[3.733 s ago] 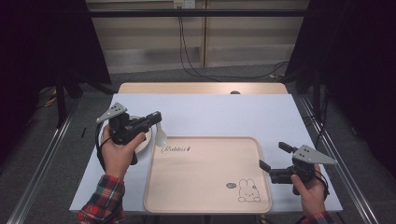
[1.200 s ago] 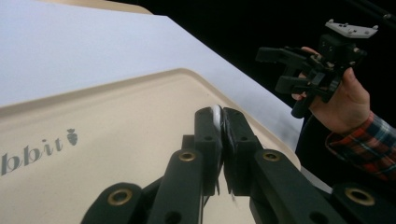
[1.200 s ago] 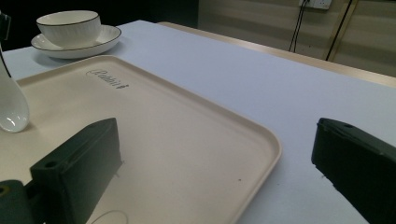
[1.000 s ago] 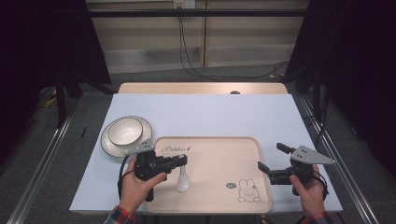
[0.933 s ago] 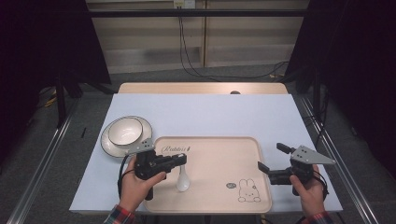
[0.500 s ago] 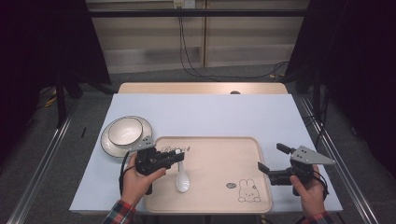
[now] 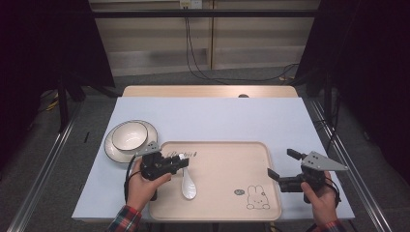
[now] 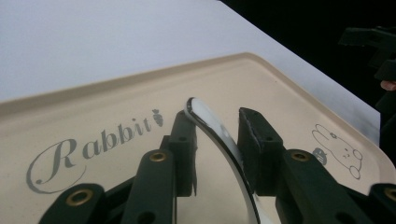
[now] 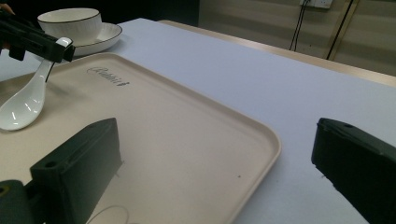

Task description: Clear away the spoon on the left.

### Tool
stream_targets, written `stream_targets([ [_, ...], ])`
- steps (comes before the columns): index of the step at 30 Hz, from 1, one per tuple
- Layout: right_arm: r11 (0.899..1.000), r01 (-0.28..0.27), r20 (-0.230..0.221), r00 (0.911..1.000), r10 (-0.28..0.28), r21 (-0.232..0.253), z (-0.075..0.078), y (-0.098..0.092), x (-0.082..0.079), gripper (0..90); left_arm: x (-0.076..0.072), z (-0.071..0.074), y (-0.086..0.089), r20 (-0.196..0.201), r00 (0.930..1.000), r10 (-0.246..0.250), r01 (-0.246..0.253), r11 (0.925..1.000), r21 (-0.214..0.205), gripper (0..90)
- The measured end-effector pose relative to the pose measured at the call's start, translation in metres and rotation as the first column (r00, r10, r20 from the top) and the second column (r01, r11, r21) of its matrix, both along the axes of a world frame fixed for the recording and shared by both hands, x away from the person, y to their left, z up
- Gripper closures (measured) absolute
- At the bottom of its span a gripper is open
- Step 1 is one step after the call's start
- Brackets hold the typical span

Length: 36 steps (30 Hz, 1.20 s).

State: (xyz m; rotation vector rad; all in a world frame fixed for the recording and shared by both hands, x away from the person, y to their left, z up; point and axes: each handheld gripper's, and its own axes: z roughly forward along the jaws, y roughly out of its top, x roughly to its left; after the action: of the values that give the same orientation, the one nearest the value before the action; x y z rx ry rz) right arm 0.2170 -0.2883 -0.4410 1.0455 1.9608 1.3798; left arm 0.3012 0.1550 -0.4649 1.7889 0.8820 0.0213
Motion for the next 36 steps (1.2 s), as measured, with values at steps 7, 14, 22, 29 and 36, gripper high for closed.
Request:
stream_targets([
  [7,1.000,-0.006,-0.005,1.0000,0.006,-0.003,0.0001,0.0004,-0.0006,0.8,0.0008,-0.0037,-0.0012,-0.006,0.9999,0.009,-0.009,0.9998,0.018,64.8],
  [14,1.000,-0.006,0.000,1.0000,0.006,-0.005,-0.0001,-0.0005,-0.0009,0.8,0.0008,-0.0049,-0.0009,-0.011,0.9998,0.019,-0.018,0.9993,0.032,62.4],
  [22,1.000,-0.008,0.002,1.0000,0.008,-0.005,-0.0001,-0.0006,-0.0008,0.8,0.0008,-0.0053,0.0004,-0.007,0.9996,0.028,-0.028,0.9986,0.044,61.8],
  [29,1.000,-0.006,0.001,1.0000,0.006,-0.003,0.0002,-0.0008,-0.0015,0.8,0.0006,-0.0038,0.0020,0.007,0.9991,0.042,-0.042,0.9980,0.047,58.8],
  [36,1.000,-0.004,-0.001,1.0000,0.004,-0.004,0.0004,-0.0007,-0.0020,0.9,-0.0011,0.0002,0.0056,0.030,0.9979,0.058,-0.059,0.9971,0.048,55.0],
])
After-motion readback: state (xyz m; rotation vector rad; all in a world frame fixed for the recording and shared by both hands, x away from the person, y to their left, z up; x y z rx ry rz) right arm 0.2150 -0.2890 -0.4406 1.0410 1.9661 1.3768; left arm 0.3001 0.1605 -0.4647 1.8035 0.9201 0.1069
